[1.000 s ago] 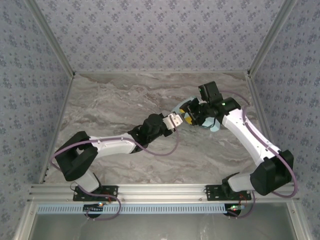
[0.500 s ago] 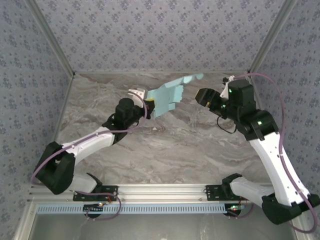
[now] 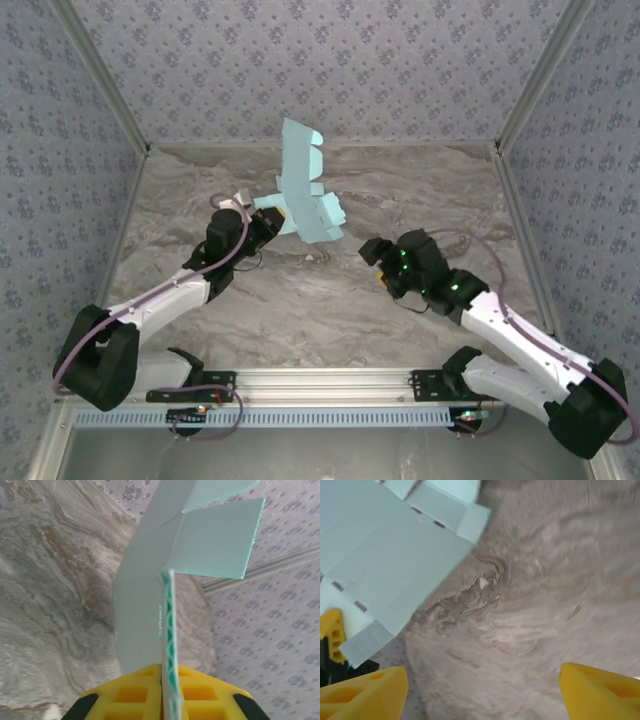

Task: Fold the paper box

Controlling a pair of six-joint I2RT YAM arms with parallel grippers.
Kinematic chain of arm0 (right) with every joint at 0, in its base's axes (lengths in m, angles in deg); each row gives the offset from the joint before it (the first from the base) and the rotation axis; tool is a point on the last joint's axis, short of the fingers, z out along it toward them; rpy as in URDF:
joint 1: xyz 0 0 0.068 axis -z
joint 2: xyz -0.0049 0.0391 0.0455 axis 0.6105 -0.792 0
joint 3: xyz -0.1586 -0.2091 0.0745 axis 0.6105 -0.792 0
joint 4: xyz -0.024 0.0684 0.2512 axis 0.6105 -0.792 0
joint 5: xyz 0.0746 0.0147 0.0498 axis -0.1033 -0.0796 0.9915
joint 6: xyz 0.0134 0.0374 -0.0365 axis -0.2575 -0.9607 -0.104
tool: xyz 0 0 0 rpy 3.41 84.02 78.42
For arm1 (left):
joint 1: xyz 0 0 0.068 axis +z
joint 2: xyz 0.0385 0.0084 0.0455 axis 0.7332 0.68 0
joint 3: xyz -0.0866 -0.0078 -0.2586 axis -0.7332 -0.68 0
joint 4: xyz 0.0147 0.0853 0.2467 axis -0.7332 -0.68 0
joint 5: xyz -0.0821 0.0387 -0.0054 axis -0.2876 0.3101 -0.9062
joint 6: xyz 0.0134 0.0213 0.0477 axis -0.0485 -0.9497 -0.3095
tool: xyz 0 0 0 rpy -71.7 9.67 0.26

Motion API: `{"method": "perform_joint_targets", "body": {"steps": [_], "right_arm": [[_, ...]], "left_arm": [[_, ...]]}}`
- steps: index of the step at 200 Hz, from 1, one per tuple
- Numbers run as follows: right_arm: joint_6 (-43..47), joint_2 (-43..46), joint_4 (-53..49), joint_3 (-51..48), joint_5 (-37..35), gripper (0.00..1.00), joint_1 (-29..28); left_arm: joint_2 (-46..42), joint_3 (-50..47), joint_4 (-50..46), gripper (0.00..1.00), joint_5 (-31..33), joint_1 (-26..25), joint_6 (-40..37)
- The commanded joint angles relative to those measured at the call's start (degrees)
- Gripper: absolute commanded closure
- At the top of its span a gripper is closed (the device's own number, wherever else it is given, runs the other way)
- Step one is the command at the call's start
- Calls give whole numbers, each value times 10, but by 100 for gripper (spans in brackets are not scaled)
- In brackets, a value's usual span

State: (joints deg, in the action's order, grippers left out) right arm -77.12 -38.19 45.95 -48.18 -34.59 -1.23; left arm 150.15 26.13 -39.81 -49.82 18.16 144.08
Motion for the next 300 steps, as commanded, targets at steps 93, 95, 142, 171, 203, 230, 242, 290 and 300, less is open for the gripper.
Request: {"method": "perform_joint_targets", "body": {"steps": [93, 95, 142, 171, 203, 230, 242, 290, 300], "right_arm": [[-389, -212, 319, 39, -114, 13, -58], [-391, -216, 325, 39, -117, 14, -59], [-444, -333, 476, 54, -142, 45, -69], [-398, -351, 430, 100, -145, 80, -67], [-344, -351, 365, 127, -150, 100, -58], [-273, -347, 349, 126, -126, 100, -40], [-194, -339, 334, 135, -102, 100, -24], [310, -271, 43, 244, -29, 100, 52], [406, -267, -26, 273, -11, 100, 66]], "left_arm": [[-35, -39, 78, 91, 25, -9, 161], [-35, -40, 80, 91, 25, -10, 164], [-52, -55, 80, 91, 37, -11, 188], [-67, -68, 71, 91, 47, -12, 194], [-91, -80, 41, 84, 57, -10, 201], [-113, -80, -17, 46, 53, -4, 217], [-137, -70, -96, 24, 56, 0, 209], [-284, -45, -325, 1, 75, 31, 7], [-313, -39, -358, 1, 75, 40, -49]]}}
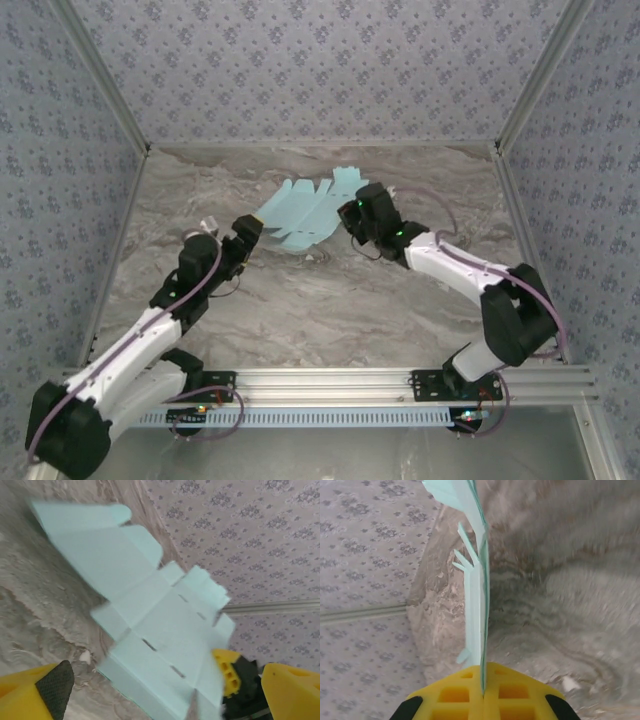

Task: Fold the paper box

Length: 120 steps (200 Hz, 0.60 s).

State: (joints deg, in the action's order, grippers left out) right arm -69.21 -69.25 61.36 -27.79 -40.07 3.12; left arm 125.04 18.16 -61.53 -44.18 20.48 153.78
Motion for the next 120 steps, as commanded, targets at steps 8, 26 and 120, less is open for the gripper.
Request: {"method": "perform_joint_targets", "body": {"steps": [8, 26, 120], "right_arm": [[405, 41, -223, 82, 73, 100, 33], [550, 29, -340, 145, 122, 100, 50], [1047, 0, -551, 250, 54, 100, 11]], "left_arm": [[-79, 48, -164, 1, 18, 24, -192], [-88, 68, -183, 1, 11, 32, -304], [93, 142, -45, 1, -215, 32, -647]]}}
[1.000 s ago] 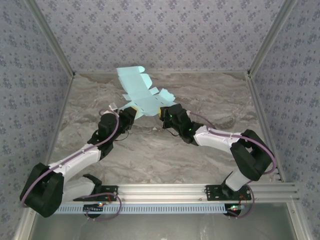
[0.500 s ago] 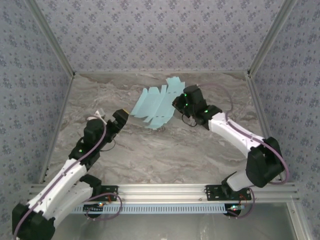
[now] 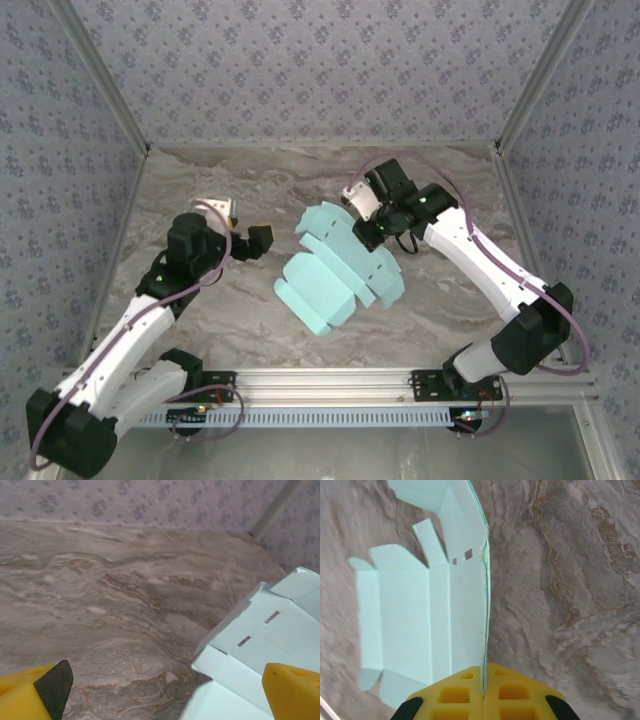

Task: Fold the paper box

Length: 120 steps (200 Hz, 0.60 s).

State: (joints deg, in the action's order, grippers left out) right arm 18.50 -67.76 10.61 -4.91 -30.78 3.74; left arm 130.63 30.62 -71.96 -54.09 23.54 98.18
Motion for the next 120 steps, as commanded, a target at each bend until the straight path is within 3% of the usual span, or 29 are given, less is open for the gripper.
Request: {"method": "perform_joint_targets", "body": {"steps": [1, 21, 34, 68, 96, 120], "right_arm": [[172, -15, -43, 21, -39, 100, 5], [252, -25, -43, 22, -24, 100, 5], [297, -39, -56, 32, -11, 100, 1], [371, -90, -84, 65, -17, 100, -29], [394, -126, -86, 77, -32, 100, -33], [402, -131, -69, 74, 7, 100, -31]], "left_arm": [[39, 16, 62, 1, -119, 1, -90], [69, 0, 111, 1, -216, 2, -83], [82, -23, 154, 1, -240, -10, -73], [112, -60, 209, 1, -130, -91, -153], [150, -116, 322, 2, -100, -123, -144], [170, -162, 381, 5, -34, -143, -145]]}}
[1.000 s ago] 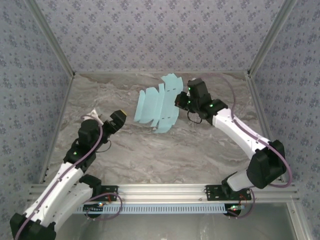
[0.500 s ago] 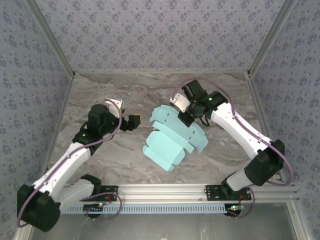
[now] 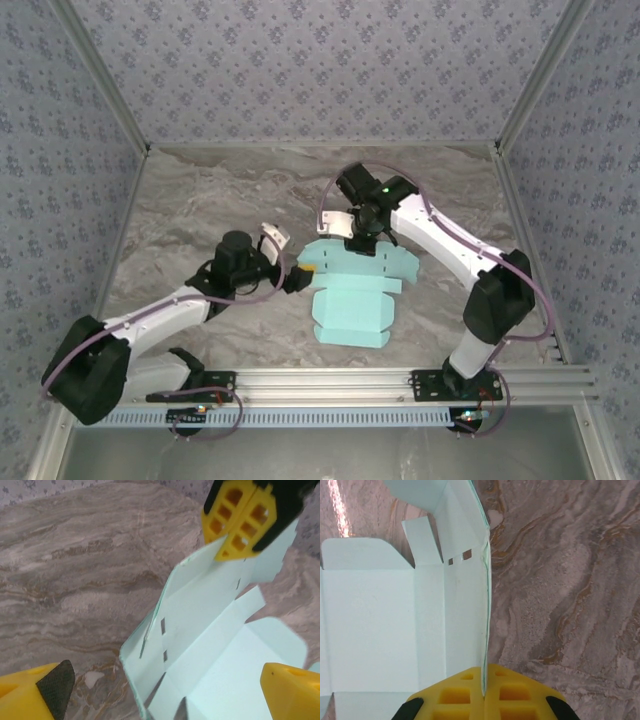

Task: Fold the paper box

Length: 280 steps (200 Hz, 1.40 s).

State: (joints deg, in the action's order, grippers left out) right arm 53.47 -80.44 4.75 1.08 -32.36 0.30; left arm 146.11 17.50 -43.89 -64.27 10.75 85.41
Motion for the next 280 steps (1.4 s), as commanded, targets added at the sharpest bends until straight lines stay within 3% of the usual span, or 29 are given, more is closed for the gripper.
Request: {"method": "perform_joint_targets", "body": {"steps": [1, 36, 70, 94, 120, 132, 138, 148, 167, 186, 219, 243, 280], "right_arm": [[52, -5, -10, 14, 25, 100, 2], [65, -4, 5, 11, 56, 100, -1], [87, -4, -2, 2, 63, 100, 2], [99, 1, -3, -5, 56, 100, 5], [112, 5, 13, -14, 52, 100, 13], [110, 10, 46, -23, 44, 92, 16], [92, 12, 71, -28, 36, 80, 17], [61, 15, 87, -24, 49, 66, 24], [21, 37, 112, -31, 96, 63, 38], [-22, 90, 194, -79, 95, 52, 43], [-124, 172, 331, -152, 17, 44, 39], [-183, 219, 361, -197, 68, 43, 24], [-254, 260, 408, -275, 51, 42, 37]], "left_arm": [[16, -31, 100, 5, 70, -15, -18], [64, -28, 104, 16, 109, -15, -31], [106, -30, 161, 33, 75, -15, -35], [140, -18, 174, 52, 42, -14, -40], [163, -11, 196, 83, 8, -1, -12], [171, -6, 200, 88, 7, 6, 10], [175, -4, 202, 90, 14, 7, 24], [179, -1, 210, 93, 27, 10, 49], [184, 6, 214, 96, 39, 16, 106], [183, 21, 192, 96, 38, 17, 149], [181, 49, 129, 94, 41, 19, 199], [181, 62, 97, 94, 36, 30, 229], [181, 67, 70, 93, 44, 31, 168]]}}
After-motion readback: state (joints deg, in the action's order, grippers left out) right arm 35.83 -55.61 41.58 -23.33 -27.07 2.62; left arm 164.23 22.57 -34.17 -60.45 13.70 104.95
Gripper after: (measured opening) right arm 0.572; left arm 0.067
